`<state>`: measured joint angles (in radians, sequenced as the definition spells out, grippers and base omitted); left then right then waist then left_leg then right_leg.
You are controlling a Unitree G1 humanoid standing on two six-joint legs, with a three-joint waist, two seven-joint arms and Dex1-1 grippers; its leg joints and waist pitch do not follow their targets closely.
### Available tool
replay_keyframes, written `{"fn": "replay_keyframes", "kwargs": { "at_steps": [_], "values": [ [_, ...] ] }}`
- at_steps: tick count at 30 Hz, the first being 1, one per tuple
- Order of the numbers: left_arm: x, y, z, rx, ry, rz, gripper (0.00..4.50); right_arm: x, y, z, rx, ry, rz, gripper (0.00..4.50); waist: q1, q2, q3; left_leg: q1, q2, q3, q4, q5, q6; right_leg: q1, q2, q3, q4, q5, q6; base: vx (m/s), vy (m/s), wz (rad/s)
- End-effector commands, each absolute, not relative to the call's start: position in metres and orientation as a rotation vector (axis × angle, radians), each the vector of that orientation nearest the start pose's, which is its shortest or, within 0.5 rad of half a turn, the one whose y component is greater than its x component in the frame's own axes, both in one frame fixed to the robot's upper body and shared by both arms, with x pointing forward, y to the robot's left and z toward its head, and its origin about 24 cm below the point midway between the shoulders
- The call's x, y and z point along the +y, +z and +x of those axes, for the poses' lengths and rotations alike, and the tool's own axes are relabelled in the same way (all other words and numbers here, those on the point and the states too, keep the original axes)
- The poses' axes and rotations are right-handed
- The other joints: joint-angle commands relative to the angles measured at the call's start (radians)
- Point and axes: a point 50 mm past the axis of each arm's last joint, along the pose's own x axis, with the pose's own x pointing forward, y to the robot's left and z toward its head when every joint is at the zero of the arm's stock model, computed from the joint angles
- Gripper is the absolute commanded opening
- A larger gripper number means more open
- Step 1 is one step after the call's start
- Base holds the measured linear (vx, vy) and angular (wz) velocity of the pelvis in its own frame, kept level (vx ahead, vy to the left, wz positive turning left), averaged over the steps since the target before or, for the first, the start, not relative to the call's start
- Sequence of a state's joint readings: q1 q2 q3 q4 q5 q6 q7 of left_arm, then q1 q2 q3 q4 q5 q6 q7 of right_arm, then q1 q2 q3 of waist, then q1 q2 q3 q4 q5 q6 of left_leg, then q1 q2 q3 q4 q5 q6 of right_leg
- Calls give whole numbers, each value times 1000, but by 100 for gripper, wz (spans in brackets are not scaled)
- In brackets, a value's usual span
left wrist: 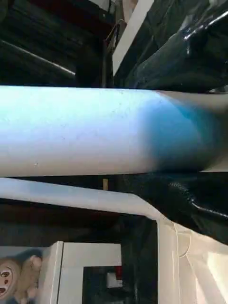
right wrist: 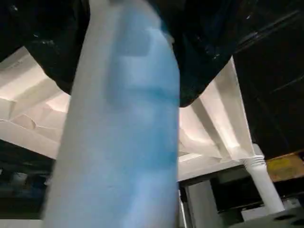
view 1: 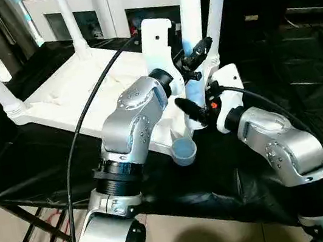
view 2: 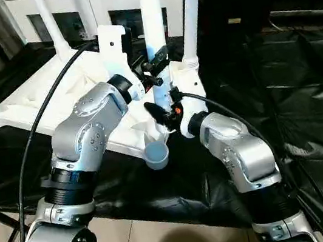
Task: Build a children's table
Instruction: Pick table leg
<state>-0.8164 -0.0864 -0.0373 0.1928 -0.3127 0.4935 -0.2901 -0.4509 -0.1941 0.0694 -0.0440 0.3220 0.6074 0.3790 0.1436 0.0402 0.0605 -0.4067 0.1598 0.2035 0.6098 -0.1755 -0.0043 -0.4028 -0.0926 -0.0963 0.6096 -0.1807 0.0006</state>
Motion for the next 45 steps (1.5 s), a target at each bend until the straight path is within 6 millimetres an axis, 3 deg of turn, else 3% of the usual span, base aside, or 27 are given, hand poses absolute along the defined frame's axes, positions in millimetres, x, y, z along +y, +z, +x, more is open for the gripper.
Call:
{"fn": "replay_keyframes", "kwargs": {
  "at_steps": [1, 4, 8, 12, 14, 21, 22, 26, 32, 33, 36, 38, 45],
  "values": [
    [25, 203, 346, -112, -721, -214, 186, -110, 121, 314, 158, 634, 77, 203, -1, -26, -80, 26, 75, -43, -71, -123, 22, 48, -83, 61, -69, -169, -166, 0, 0, 0],
    [24, 200, 343, -87, -779, -237, 256, -112, 124, 312, 147, 676, 112, 200, 1, -24, -80, 26, 74, -42, -70, -122, 29, 49, -84, 61, -69, -167, -172, 0, 0, 0],
    [26, 201, 343, -83, -806, -278, 269, -117, 128, 309, 123, 740, 129, 199, 2, -21, -81, 27, 75, -42, -69, -131, 30, 50, -83, 60, -68, -158, -183, 0, 0, 0],
    [36, 199, 344, -19, -931, -425, 307, -128, 138, 294, 105, 950, 171, 199, 9, -21, -82, 26, 75, -41, -65, -121, 49, 55, -84, 59, -64, -131, -200, 0, 0, 0],
    [42, 202, 340, 7, -1078, -506, 307, -137, 140, 283, 135, 1079, 175, 199, 13, -21, -81, 24, 74, -41, -62, -116, 61, 56, -85, 59, -63, -142, -206, 0, 0, 0],
    [46, 207, 338, 40, -1206, -576, 307, -148, 143, 273, 169, 1186, 197, 198, 17, -19, -80, 28, 76, -43, -63, -143, 49, 53, -85, 57, -69, -204, -210, 0, 0, 0],
    [46, 207, 337, 40, -1220, -576, 280, -148, 143, 273, 170, 1193, 204, 198, 17, -19, -78, 27, 76, -44, -65, -148, 46, 52, -85, 57, -71, -212, -208, 0, 0, 0],
    [46, 207, 336, 47, -1233, -591, 268, -149, 148, 273, 151, 1213, 252, 198, 22, -17, -80, 31, 77, -44, -65, -155, 31, 52, -87, 58, -73, -225, -200, 0, 0, 0],
    [45, 208, 338, 41, -1205, -594, 206, -147, 144, 275, 159, 1186, 199, 198, 30, -18, -83, 29, 77, -44, -63, -137, 28, 52, -87, 57, -69, -200, -199, 0, 0, 0],
    [44, 209, 339, 39, -1199, -584, 192, -146, 143, 276, 164, 1182, 203, 254, 29, -17, -82, 29, 77, -45, -63, -137, 27, 52, -86, 57, -69, -196, -198, 0, 0, 0],
    [44, 209, 339, 40, -1195, -570, 193, -145, 143, 275, 175, 1186, 214, 270, 30, -17, -82, 29, 77, -45, -64, -143, 29, 53, -87, 57, -71, -203, -193, 0, 0, 0],
    [43, 209, 339, 40, -1194, -533, 183, -142, 141, 276, 179, 1168, 188, 307, 29, -19, -82, 29, 77, -45, -65, -139, 27, 53, -86, 57, -71, -204, -190, 0, 0, 0],
    [40, 210, 334, 50, -1295, -410, 183, -143, 141, 275, 207, 1193, 189, 312, 29, -19, -82, 30, 77, -45, -67, -146, 19, 51, -87, 58, -70, -220, -179, 0, 0, 0]
  ]
}}
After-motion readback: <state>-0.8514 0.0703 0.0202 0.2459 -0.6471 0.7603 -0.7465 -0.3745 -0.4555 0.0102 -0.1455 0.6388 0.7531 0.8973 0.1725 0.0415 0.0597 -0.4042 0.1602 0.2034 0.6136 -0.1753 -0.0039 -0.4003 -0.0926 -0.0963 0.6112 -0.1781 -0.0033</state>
